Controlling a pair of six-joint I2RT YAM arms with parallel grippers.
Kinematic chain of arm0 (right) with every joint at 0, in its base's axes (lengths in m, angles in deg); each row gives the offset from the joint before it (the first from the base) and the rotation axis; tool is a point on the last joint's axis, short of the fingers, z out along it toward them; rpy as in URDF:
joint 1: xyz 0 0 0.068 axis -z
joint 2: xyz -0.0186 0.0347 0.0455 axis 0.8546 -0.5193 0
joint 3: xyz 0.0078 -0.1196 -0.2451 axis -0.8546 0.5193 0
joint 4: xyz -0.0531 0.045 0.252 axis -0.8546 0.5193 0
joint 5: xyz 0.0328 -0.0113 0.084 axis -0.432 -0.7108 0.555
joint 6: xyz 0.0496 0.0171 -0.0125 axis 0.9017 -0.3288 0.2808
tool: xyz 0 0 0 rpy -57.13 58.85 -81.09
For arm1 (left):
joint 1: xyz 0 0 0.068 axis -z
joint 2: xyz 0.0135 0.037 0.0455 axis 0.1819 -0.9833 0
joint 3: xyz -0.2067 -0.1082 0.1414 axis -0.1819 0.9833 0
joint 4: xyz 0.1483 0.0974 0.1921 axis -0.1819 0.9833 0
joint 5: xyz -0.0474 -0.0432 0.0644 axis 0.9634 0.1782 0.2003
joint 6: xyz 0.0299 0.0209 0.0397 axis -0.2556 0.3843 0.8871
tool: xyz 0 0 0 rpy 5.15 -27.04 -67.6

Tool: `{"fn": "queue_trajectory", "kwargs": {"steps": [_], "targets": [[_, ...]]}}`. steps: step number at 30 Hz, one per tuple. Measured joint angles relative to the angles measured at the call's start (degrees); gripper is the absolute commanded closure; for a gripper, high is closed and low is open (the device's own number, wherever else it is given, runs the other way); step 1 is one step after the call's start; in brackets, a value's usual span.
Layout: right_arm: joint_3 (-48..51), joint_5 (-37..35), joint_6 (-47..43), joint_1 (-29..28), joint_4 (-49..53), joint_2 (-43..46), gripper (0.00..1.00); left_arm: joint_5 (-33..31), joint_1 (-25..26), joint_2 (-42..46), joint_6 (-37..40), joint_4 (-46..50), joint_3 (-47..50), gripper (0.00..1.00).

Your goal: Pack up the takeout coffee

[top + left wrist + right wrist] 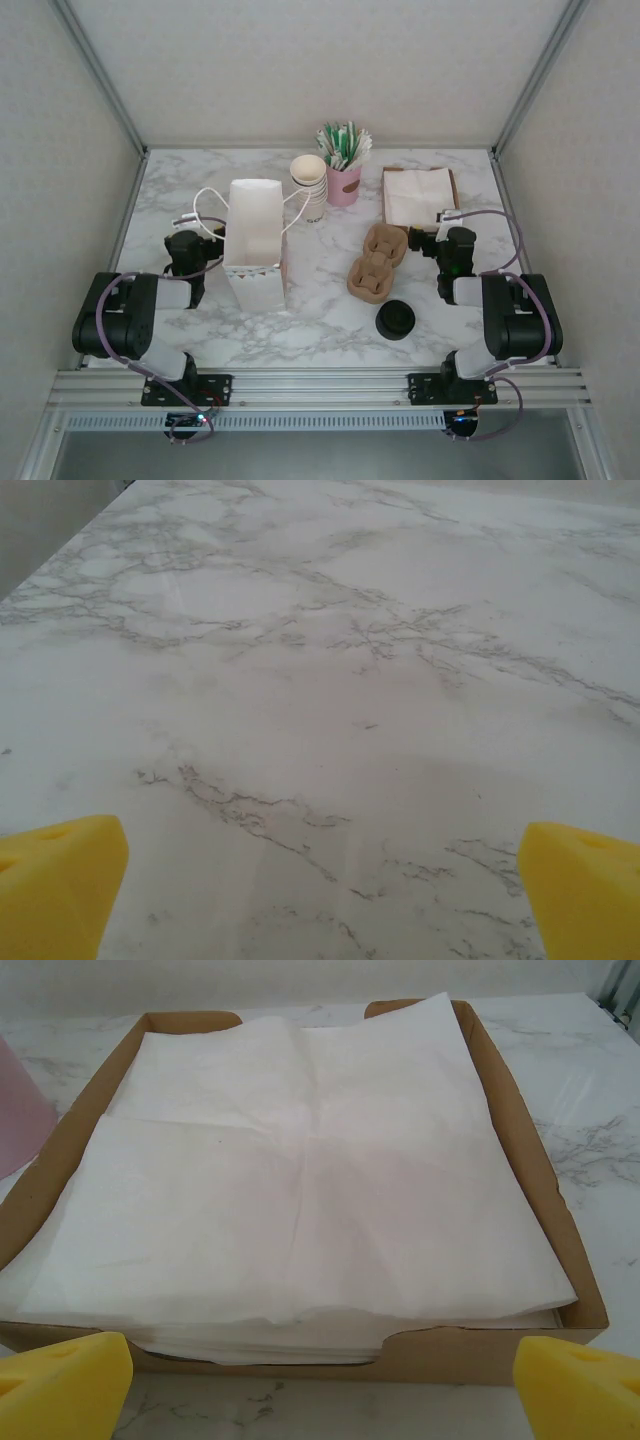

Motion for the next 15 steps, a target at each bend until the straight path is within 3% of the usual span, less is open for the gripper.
{"fn": "queue_trajectory", "kwargs": {"steps": [15], "targets": [[0.0, 0.0, 0.0, 0.0, 0.0, 0.0, 0.01, 0.6, -0.4, 0.0, 0.0, 0.0, -0.2, 0.00]]}}
